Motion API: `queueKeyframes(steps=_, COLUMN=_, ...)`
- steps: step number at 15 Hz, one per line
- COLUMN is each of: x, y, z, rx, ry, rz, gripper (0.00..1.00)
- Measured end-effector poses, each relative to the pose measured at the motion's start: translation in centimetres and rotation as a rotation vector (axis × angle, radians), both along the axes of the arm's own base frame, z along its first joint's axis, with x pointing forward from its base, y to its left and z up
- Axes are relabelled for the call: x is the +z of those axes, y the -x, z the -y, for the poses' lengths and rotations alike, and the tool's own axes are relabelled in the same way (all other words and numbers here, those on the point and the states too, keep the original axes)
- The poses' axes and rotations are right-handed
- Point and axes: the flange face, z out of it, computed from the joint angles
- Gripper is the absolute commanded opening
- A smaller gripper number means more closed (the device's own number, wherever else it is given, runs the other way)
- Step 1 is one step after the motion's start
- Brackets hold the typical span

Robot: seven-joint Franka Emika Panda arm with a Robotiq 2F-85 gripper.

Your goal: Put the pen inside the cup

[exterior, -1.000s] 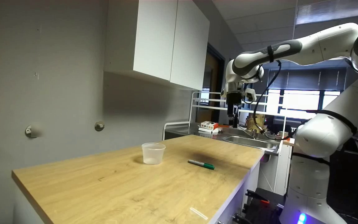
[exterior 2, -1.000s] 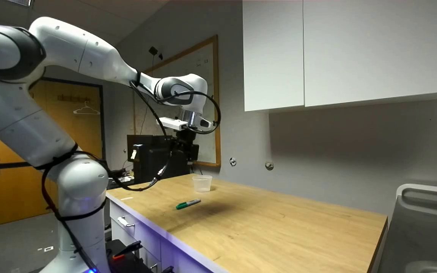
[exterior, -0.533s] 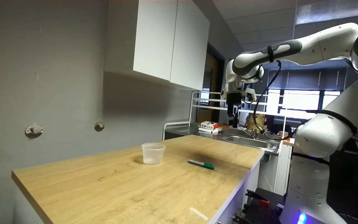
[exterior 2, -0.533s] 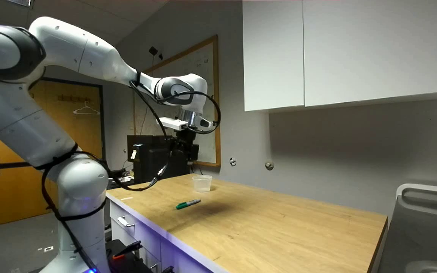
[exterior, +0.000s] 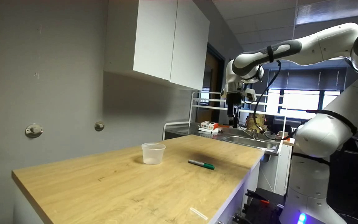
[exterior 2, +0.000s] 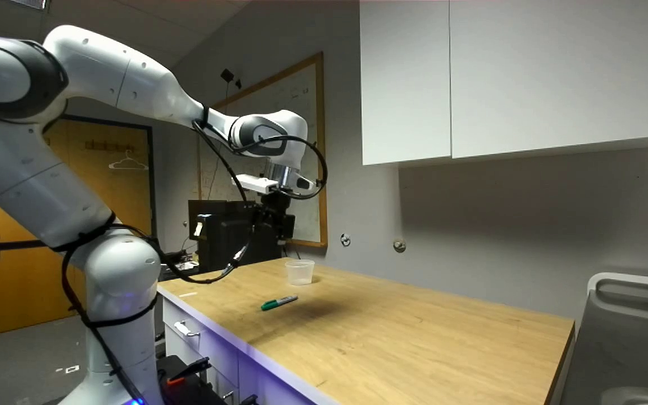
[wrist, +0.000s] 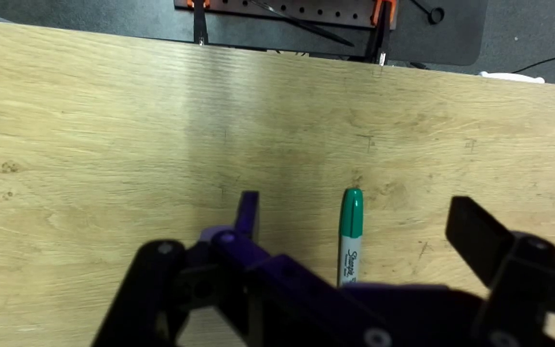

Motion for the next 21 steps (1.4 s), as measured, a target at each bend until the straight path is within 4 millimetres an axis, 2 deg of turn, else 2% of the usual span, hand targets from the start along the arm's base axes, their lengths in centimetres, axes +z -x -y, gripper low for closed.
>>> queueKeyframes(steps=4, x=-0.4, y=-0.7, z=-0.4, rx=-0.005, ry=0.018, rz=0.016, gripper=1.00)
queueKeyframes(steps=9, x=-1.8, y=-3.9, z=-1.8, rx=-0.066, ry=0.067, rz=0.078, gripper=1.00)
queueKeyframes(steps=16, x=-6.5, y=-8.8, z=-6.0, rx=-0.150, ry=0.150, rz=0.088, gripper=1.00)
queueKeyframes(steps=21, x=-9.4, y=-11.3, z=-9.6, rx=-0.142, ry=0.193, rz=0.051, gripper=1.00)
